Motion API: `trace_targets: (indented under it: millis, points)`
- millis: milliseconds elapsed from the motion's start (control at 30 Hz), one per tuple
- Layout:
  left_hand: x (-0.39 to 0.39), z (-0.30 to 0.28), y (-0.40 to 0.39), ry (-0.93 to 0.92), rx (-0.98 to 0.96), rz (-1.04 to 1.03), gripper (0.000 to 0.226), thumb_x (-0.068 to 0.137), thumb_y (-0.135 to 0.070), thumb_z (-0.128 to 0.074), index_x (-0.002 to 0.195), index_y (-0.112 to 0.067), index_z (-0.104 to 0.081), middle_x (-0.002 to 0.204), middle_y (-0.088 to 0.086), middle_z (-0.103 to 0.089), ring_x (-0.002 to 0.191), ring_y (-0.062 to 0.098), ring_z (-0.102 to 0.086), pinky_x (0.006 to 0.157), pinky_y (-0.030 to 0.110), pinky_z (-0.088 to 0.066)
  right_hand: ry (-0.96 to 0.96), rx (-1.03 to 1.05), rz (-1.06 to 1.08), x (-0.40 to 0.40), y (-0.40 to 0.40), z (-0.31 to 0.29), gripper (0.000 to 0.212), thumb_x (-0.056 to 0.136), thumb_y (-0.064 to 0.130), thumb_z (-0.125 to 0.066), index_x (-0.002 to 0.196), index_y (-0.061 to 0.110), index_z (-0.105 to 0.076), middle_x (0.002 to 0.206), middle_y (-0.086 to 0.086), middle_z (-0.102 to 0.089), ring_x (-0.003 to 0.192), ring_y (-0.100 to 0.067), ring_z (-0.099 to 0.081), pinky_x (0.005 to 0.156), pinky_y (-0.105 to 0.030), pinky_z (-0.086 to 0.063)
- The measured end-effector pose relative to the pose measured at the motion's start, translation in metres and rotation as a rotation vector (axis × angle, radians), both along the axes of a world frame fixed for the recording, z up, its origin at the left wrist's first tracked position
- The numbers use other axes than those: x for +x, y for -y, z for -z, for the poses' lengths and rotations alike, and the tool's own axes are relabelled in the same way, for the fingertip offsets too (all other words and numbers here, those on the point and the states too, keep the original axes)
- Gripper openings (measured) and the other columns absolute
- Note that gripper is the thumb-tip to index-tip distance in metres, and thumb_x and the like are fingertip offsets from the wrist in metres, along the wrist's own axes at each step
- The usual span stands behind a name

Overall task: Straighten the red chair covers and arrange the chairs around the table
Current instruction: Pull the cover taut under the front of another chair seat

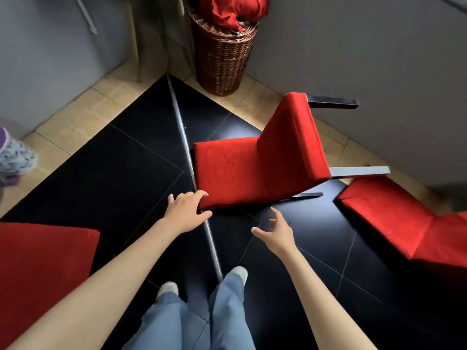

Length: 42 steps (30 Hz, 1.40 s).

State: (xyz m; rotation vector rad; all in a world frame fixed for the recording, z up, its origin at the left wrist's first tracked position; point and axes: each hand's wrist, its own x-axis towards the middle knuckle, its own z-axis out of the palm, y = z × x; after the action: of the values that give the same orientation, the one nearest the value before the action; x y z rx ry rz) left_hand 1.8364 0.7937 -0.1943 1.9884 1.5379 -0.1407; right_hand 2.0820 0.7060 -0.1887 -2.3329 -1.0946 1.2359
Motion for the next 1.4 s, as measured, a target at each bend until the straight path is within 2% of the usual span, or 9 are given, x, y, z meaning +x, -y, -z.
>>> trace_targets:
  millis: [100, 267, 433, 600, 833, 1067, 1167, 1300, 1400]
  points:
    - [0.03, 0.03, -0.025, -0.024, -0.022, -0.057, 0.055, 0.087, -0.052, -0.055, 0.135, -0.031, -0.041, 0.123, -0.002, -0.058, 0.119, 0.02, -0.051, 0.108, 0.051, -0.022, -0.006, -0.056, -0.063, 0.03, -0.037, 0.031, 0.091, 0.075, 0.038, -0.08, 0.15, 0.024, -0.028, 0.142, -0.008, -0.048, 0.13, -0.023, -0.046, 0.102, -0.04, -0.045]
    - [0.07, 0.103, -0.057, -0.051, -0.089, -0.136, 0.056, 0.087, -0.053, -0.056, 0.136, -0.03, -0.041, 0.123, 0.001, -0.056, 0.115, 0.022, -0.052, 0.107, 0.049, -0.028, -0.008, -0.115, -0.133, 0.063, -0.088, 0.107, 0.09, 0.076, 0.039, -0.078, 0.15, 0.022, -0.029, 0.144, -0.008, -0.045, 0.134, -0.022, -0.041, 0.102, -0.032, -0.038]
    - [0.103, 0.216, -0.077, -0.032, -0.194, -0.207, 0.063, 0.086, -0.051, -0.058, 0.141, -0.031, -0.033, 0.134, 0.007, -0.047, 0.12, 0.028, -0.047, 0.104, 0.043, -0.034, -0.041, -0.208, -0.102, 0.081, -0.12, 0.22, 0.09, 0.078, 0.041, -0.076, 0.151, 0.022, -0.026, 0.146, -0.01, -0.043, 0.136, -0.024, -0.039, 0.105, -0.034, -0.035]
    - [0.122, 0.344, -0.081, 0.04, -0.356, -0.387, 0.068, 0.086, -0.049, -0.06, 0.143, -0.034, -0.027, 0.134, 0.009, -0.041, 0.117, 0.03, -0.047, 0.1, 0.046, -0.041, -0.015, -0.266, -0.067, 0.095, -0.139, 0.347, 0.09, 0.082, 0.041, -0.073, 0.152, 0.018, -0.022, 0.148, -0.013, -0.042, 0.137, -0.028, -0.037, 0.107, -0.035, -0.033]
    - [0.141, 0.486, -0.086, -0.005, -0.452, -0.462, 0.08, 0.084, -0.052, -0.061, 0.147, -0.037, -0.013, 0.14, 0.01, -0.033, 0.127, 0.031, -0.039, 0.105, 0.048, -0.037, 0.0, -0.27, -0.029, 0.108, -0.165, 0.482, 0.094, 0.086, 0.041, -0.069, 0.154, 0.017, -0.01, 0.152, -0.015, -0.034, 0.139, -0.031, -0.032, 0.11, -0.039, -0.03]
    - [0.172, 0.574, -0.077, 0.116, -0.374, -0.717, 0.093, 0.086, -0.047, -0.062, 0.151, -0.03, 0.003, 0.148, 0.012, -0.024, 0.126, 0.031, -0.044, 0.103, 0.048, -0.04, 0.101, -0.15, 0.132, 0.106, -0.195, 0.565, 0.102, 0.088, 0.048, -0.062, 0.153, 0.016, 0.01, 0.15, -0.028, -0.024, 0.132, -0.04, -0.037, 0.105, -0.046, -0.035]
    - [0.179, 0.596, -0.07, 0.149, -0.254, -0.738, 0.093, 0.086, -0.045, -0.063, 0.152, -0.028, 0.0, 0.152, 0.011, -0.02, 0.127, 0.03, -0.044, 0.103, 0.047, -0.04, 0.142, -0.12, 0.21, 0.102, -0.204, 0.584, 0.103, 0.089, 0.055, -0.057, 0.151, 0.021, 0.017, 0.151, -0.035, -0.012, 0.125, -0.048, -0.042, 0.104, -0.049, -0.036]
    - [0.185, 0.615, -0.06, 0.211, -0.118, -0.832, 0.093, 0.083, -0.044, -0.067, 0.152, -0.026, -0.007, 0.152, 0.011, -0.022, 0.129, 0.029, -0.042, 0.103, 0.046, -0.041, 0.137, -0.095, 0.214, 0.095, -0.204, 0.602, 0.106, 0.089, 0.057, -0.054, 0.146, 0.027, 0.03, 0.149, -0.041, 0.012, 0.125, -0.054, -0.041, 0.105, -0.049, -0.036]
    - [0.194, 0.625, -0.054, 0.277, -0.071, -0.972, 0.094, 0.082, -0.044, -0.068, 0.151, -0.026, -0.007, 0.151, 0.012, -0.026, 0.129, 0.029, -0.042, 0.101, 0.04, -0.039, 0.143, -0.037, 0.226, 0.096, -0.197, 0.61, 0.103, 0.089, 0.058, -0.053, 0.146, 0.031, 0.028, 0.15, -0.04, 0.012, 0.123, -0.055, -0.043, 0.104, -0.049, -0.037]
